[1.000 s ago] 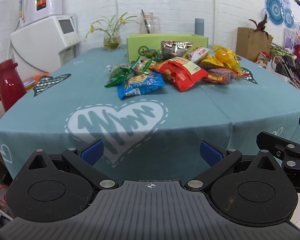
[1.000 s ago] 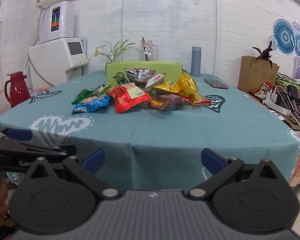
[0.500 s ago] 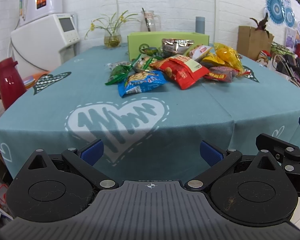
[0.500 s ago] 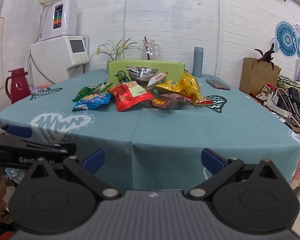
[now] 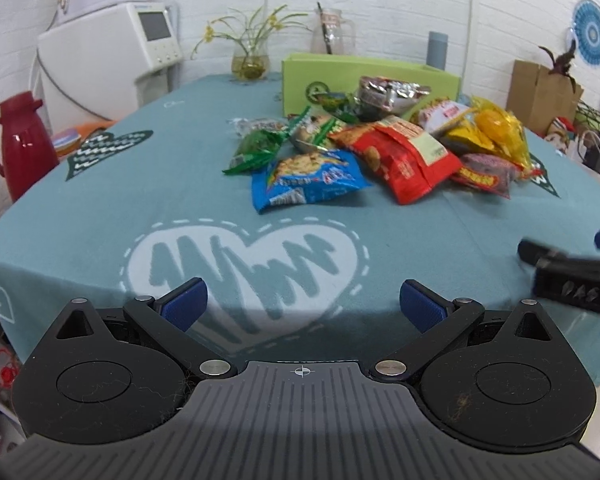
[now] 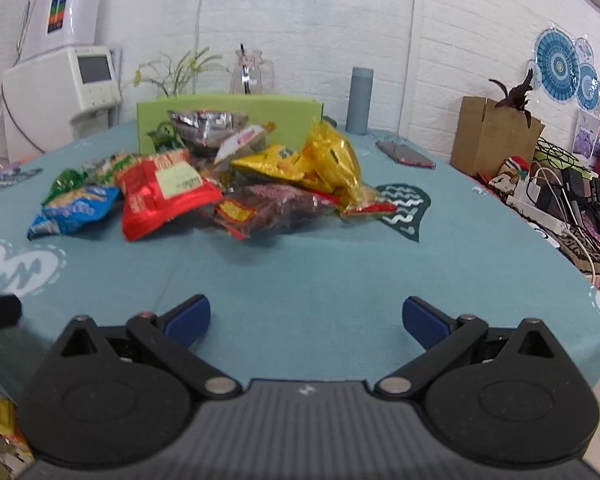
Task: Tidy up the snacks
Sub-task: 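Move the left tool to the red chip bag and close on it, then carry the red chip bag into the green box and open the left tool, then lower the left tool onto the blue cookie packet and close on it, then carry the blue cookie packet into the green box and release it, then close the left tool on the dark red date bag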
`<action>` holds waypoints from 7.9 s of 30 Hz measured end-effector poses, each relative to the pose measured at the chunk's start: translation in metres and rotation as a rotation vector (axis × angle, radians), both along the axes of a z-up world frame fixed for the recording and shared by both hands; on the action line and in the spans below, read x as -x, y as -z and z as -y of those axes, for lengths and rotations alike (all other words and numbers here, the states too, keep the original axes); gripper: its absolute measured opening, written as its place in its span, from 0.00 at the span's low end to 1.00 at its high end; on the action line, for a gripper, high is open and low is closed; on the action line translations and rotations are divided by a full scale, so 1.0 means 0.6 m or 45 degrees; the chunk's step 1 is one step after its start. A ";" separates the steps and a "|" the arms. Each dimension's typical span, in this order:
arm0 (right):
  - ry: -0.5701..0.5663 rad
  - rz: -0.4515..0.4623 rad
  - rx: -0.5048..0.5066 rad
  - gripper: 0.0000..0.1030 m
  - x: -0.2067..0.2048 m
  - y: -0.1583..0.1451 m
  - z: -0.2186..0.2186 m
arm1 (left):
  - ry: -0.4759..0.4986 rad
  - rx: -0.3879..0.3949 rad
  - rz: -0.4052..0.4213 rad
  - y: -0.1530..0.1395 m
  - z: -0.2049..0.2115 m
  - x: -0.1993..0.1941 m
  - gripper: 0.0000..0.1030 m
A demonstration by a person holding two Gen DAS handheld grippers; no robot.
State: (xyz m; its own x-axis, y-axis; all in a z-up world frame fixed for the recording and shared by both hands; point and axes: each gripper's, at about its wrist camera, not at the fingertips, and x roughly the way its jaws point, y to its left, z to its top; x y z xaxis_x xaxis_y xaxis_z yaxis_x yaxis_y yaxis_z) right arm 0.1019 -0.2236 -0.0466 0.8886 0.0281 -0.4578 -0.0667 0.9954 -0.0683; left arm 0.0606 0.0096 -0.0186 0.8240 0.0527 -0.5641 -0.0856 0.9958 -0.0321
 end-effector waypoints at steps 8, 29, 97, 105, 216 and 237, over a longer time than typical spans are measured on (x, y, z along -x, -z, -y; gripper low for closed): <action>-0.025 0.069 -0.099 0.99 -0.001 0.022 0.022 | -0.005 0.011 -0.069 -0.015 -0.007 -0.053 0.90; -0.670 -0.004 0.187 0.99 -0.168 -0.089 -0.150 | -0.022 0.404 -0.152 -0.067 -0.185 -0.186 0.81; -0.750 0.013 0.025 0.90 -0.553 -0.187 -0.192 | 0.421 0.351 -0.038 -0.175 -0.156 -0.674 0.67; -0.743 -0.006 -0.216 0.90 -0.375 -0.197 -0.120 | 0.451 0.342 0.020 -0.195 -0.141 -0.483 0.77; -0.715 0.073 -0.058 1.00 -0.287 -0.220 -0.053 | 0.658 0.323 0.092 -0.225 -0.032 -0.401 0.74; -0.660 -0.271 -0.090 0.99 -0.164 -0.047 -0.045 | 0.791 0.577 -0.408 -0.026 0.047 -0.309 0.26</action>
State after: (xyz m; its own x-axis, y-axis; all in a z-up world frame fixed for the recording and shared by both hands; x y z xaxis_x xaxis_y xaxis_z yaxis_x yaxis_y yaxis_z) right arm 0.2002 -0.1966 -0.0183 0.6383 0.4735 -0.6069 -0.5534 0.8303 0.0657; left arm 0.2458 -0.0184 -0.0032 0.4237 -0.6473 -0.6336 0.4023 0.7612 -0.5086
